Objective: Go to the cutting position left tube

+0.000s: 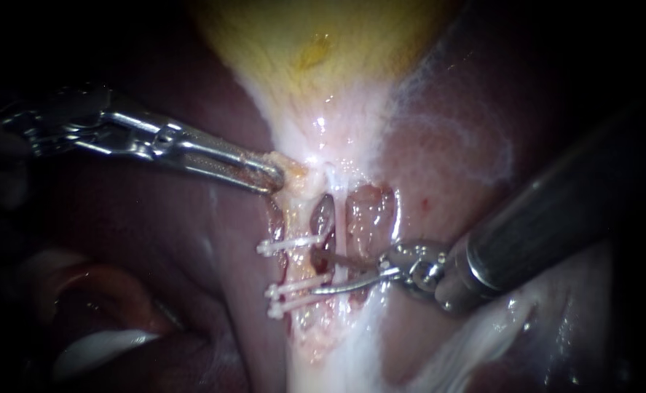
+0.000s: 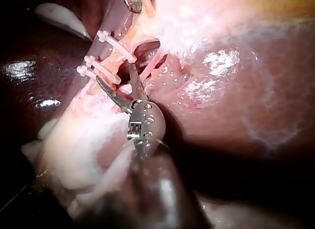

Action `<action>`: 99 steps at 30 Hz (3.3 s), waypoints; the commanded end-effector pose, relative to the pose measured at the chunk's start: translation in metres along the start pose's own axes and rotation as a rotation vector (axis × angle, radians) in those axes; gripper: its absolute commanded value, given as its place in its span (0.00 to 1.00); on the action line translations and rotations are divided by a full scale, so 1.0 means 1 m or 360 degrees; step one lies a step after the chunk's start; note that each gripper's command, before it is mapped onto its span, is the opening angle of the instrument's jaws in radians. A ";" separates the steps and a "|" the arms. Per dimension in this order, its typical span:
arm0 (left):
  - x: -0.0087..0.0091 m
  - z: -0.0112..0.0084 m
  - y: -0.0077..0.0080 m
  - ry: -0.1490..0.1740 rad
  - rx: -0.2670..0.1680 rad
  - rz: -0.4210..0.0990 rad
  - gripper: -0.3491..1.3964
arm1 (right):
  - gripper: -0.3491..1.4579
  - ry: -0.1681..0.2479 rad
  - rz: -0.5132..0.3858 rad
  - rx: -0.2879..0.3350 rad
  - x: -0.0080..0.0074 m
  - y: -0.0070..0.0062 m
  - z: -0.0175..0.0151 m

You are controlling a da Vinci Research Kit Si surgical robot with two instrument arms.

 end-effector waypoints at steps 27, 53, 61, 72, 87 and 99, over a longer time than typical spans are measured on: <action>0.0000 0.0000 -0.0001 0.0000 0.0000 0.0000 0.00 | 0.72 0.0043 -0.0016 0.0110 0.0016 -0.0006 0.0020; 0.0000 0.0000 -0.0001 0.0000 0.0000 0.0000 0.00 | 0.69 0.0011 -0.0036 0.0197 0.0021 -0.0020 0.0034; 0.0000 0.0000 -0.0001 0.0000 0.0000 0.0000 0.00 | 0.69 0.0018 -0.0038 0.0205 0.0021 -0.0019 0.0032; 0.0000 0.0000 -0.0001 0.0000 0.0000 0.0000 0.00 | 0.70 0.0015 -0.0050 0.0225 0.0021 -0.0002 0.0040; 0.0000 0.0000 -0.0001 0.0000 0.0000 0.0000 0.00 | 0.71 0.0037 -0.0075 0.0288 0.0017 0.0011 0.0045; 0.0000 0.0000 -0.0001 0.0000 0.0000 0.0000 0.00 | 0.70 0.0041 -0.0088 0.0362 0.0028 -0.0003 0.0053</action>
